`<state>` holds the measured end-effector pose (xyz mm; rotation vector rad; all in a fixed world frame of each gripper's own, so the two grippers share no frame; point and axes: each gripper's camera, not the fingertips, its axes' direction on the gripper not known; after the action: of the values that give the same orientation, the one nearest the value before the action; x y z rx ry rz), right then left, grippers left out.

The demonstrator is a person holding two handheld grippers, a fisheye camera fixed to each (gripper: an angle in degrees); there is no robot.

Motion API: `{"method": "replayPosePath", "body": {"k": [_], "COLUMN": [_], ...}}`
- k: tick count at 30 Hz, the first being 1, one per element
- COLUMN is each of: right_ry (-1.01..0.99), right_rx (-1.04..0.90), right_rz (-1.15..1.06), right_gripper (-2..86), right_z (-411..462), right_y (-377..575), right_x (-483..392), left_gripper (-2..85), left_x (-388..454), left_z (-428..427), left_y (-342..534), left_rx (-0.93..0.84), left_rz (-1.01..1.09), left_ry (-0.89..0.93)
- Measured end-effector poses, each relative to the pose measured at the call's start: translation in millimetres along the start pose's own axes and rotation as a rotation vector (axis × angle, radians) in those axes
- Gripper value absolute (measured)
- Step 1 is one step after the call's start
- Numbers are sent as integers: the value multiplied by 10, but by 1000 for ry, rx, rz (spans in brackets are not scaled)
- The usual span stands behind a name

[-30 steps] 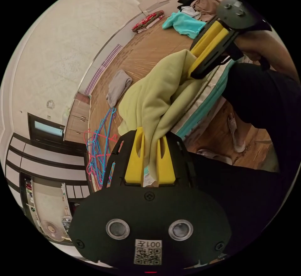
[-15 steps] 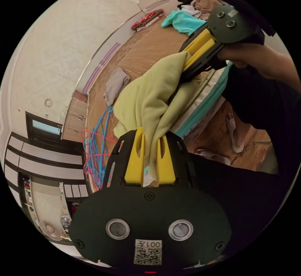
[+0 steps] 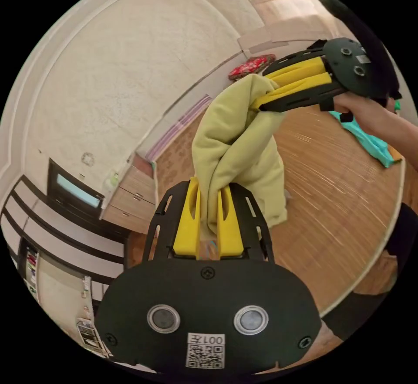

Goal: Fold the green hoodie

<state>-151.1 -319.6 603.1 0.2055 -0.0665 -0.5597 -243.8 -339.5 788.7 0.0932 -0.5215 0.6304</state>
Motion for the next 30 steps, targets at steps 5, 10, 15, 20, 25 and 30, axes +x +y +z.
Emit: {"method": "replayPosePath", "body": {"k": [5,10,15,20,25,30], "right_ry": [-22,-118,-114,-206,-107,-252], "right_rx": [78,-145,-250,-219,-133,-226], "right_rz": [88,84,-143,-99,17,68], "right_gripper": [76,78,73,25,6,2], "right_z": [526,1472,1565,1204,1101,1659], "right_y": [-70,694,1184,1112,761,401], "right_x": [206,-138,-568,-222,289,410], "left_gripper": [42,46,54,54,4,-8], "left_x": [61,1151,1752,1071,308,-109], "left_z": [599,1673,1753,1233,860,1408], "left_y": [-180,437,995,883,448,-184], "left_rx": [131,32,-21,-75,12,-132], "left_rz": [77,394,651,426,85,-102], "left_ry": [-250,-364,-331,-97,-132,147]}}
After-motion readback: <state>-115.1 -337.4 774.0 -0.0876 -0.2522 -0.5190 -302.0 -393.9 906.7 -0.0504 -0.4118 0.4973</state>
